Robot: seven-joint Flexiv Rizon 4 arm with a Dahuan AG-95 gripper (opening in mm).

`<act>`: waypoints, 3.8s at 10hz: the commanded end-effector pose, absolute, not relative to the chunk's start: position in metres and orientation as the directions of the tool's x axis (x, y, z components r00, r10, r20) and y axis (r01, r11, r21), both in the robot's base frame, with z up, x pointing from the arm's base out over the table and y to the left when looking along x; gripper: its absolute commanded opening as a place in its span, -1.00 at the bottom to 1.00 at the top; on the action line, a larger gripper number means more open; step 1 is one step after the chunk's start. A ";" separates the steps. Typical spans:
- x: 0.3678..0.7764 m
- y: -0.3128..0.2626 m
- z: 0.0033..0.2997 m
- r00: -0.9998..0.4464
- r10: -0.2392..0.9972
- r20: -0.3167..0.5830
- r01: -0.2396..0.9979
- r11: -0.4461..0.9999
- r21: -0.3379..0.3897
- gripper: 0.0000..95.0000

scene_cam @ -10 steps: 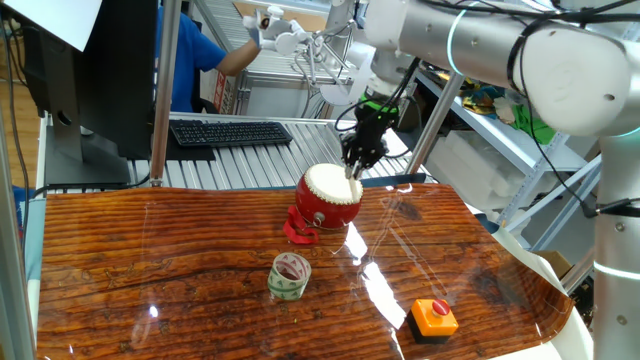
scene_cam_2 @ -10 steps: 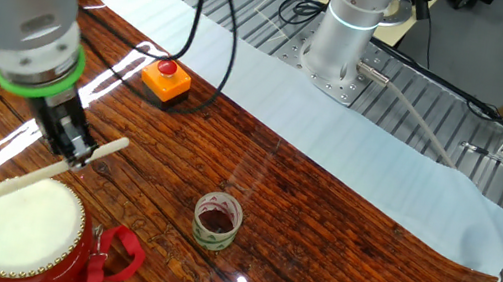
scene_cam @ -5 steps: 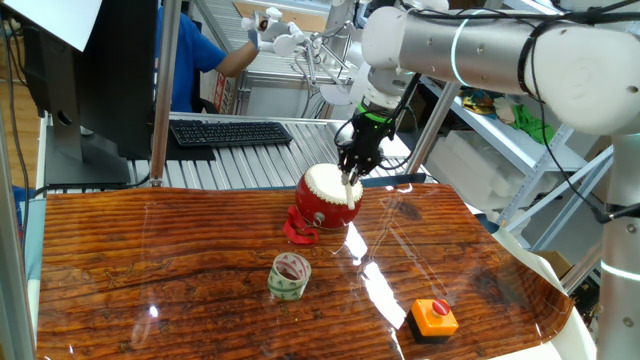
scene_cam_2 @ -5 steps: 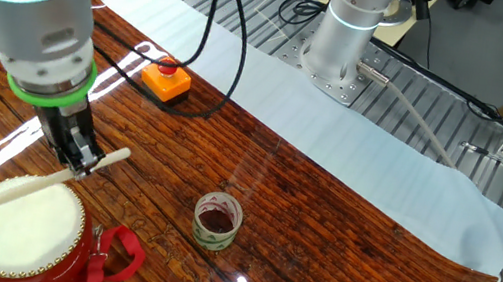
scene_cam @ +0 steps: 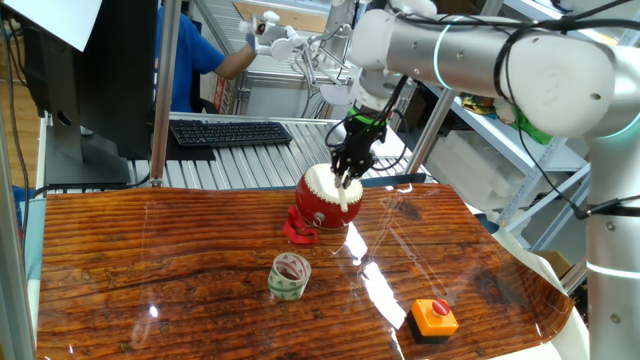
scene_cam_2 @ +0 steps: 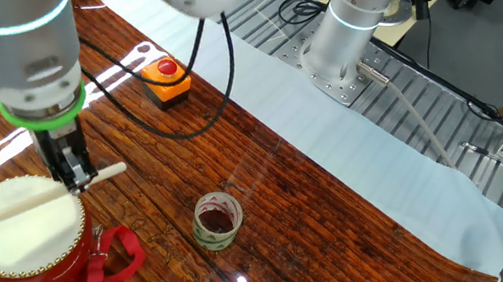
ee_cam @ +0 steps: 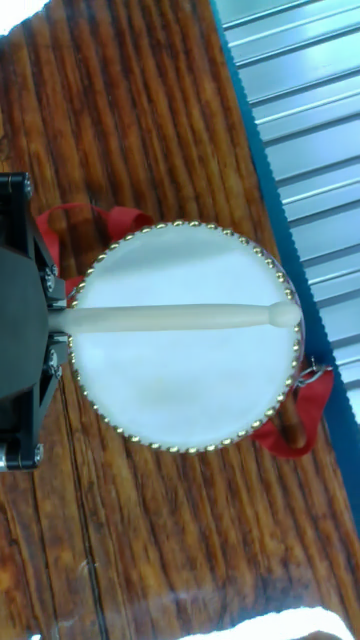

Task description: Play the drum

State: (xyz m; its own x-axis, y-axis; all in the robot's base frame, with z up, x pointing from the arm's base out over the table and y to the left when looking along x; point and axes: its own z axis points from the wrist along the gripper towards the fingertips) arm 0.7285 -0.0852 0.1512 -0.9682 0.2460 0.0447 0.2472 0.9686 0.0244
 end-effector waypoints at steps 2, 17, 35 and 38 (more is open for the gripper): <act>0.731 -0.084 0.144 -0.964 0.245 0.107 0.247 0.969 0.008 -1.00; 0.744 -0.093 0.128 -0.960 0.233 0.154 0.238 0.971 0.015 -1.00; 0.713 -0.091 0.181 -0.963 0.177 0.202 0.182 0.983 0.007 -1.00; 0.662 -0.073 0.205 -0.964 0.178 0.199 0.180 0.984 -0.011 -1.00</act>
